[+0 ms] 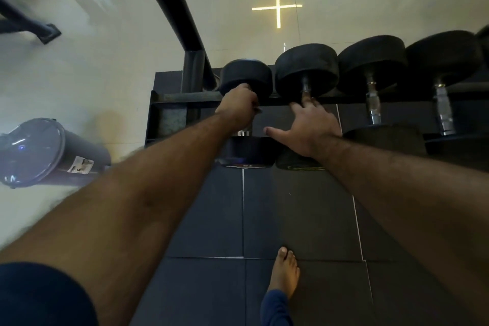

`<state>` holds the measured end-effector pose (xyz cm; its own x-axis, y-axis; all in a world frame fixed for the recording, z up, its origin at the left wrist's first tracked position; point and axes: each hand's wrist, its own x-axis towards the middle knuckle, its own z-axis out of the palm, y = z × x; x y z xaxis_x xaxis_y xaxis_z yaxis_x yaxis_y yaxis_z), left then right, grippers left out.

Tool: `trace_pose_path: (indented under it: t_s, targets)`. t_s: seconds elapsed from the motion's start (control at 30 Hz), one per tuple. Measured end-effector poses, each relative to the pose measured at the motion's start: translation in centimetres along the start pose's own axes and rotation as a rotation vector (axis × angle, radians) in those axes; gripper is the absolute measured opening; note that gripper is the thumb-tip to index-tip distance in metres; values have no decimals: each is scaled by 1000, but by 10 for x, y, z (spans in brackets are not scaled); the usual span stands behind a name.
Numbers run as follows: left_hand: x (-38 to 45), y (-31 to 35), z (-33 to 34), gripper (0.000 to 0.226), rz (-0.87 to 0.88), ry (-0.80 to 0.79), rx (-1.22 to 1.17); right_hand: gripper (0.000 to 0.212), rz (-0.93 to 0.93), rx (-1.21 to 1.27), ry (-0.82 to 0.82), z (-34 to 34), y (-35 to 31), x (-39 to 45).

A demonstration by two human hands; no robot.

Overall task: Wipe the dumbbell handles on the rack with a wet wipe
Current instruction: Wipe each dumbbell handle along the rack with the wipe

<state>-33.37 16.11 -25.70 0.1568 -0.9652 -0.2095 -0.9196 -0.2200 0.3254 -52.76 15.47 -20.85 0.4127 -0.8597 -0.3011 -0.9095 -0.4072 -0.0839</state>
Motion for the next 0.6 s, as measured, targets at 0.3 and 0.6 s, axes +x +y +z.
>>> trace_pose_path:
  t_s: [0.3,0.6]
  targets:
    - [-8,-15,-13,21,198,87,103,122,9,-6,-16,1,-3,0]
    - [-12,-19,-11,17,268,-476,117,124,15,-20,-40,1,-4,4]
